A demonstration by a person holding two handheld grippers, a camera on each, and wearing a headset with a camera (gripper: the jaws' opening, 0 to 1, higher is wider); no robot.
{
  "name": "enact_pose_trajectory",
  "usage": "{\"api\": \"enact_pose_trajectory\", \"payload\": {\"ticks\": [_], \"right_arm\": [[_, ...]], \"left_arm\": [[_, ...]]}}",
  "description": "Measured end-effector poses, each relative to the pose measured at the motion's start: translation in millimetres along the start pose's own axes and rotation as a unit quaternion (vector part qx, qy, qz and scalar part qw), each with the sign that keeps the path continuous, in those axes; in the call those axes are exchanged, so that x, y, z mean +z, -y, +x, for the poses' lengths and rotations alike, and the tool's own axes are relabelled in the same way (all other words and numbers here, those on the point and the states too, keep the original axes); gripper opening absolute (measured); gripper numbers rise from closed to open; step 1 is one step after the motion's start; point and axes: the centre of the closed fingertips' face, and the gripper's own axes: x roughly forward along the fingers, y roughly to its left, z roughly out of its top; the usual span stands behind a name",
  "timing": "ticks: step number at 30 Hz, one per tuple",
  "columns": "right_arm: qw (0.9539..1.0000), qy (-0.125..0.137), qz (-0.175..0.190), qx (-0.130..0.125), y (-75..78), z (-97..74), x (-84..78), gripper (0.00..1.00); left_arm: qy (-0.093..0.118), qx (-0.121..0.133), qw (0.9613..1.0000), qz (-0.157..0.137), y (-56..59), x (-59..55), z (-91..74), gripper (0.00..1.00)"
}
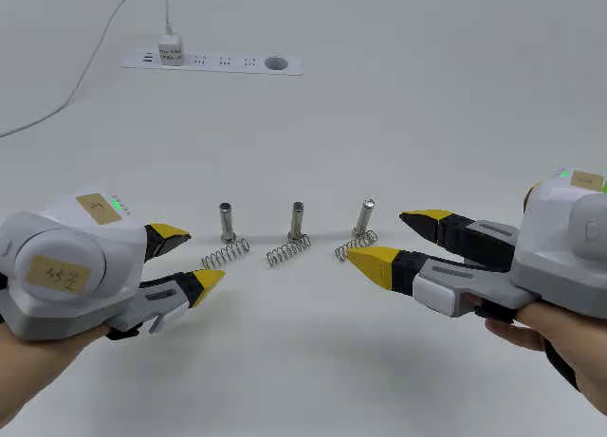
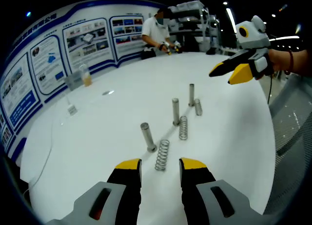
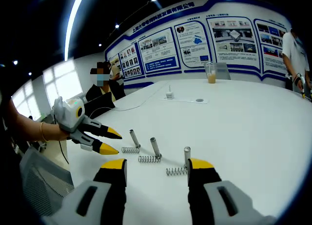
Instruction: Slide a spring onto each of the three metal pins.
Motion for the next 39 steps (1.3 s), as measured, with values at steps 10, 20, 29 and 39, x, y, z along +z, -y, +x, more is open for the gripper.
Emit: {"api": "enact_pose_trajectory", "payload": {"ticks": [10,20,29,39], "right_arm": [[0.9999,0.005,0.014,0.002,-2.4,-3.5,-0.4,0.54],[0.9997,0.001,0.023,0.0,-3.5,-3.4,-0.8,0.54],[0.9995,-0.003,0.032,-0.001,-3.7,-3.6,-1.9,0.54],[0.9994,-0.001,0.036,0.001,-4.0,-5.5,0.6,0.53]], "left_arm": [[-0.02,-0.02,0.9995,0.012,-0.1,-10.3,12.7,0.24],[-0.025,-0.038,0.9987,0.023,3.6,-15.2,18.3,0.16],[-0.021,-0.031,0.9993,0.008,1.6,-16.2,19.6,0.11],[-0.026,-0.035,0.999,0.006,6.4,-18.4,14.6,0.1]]}}
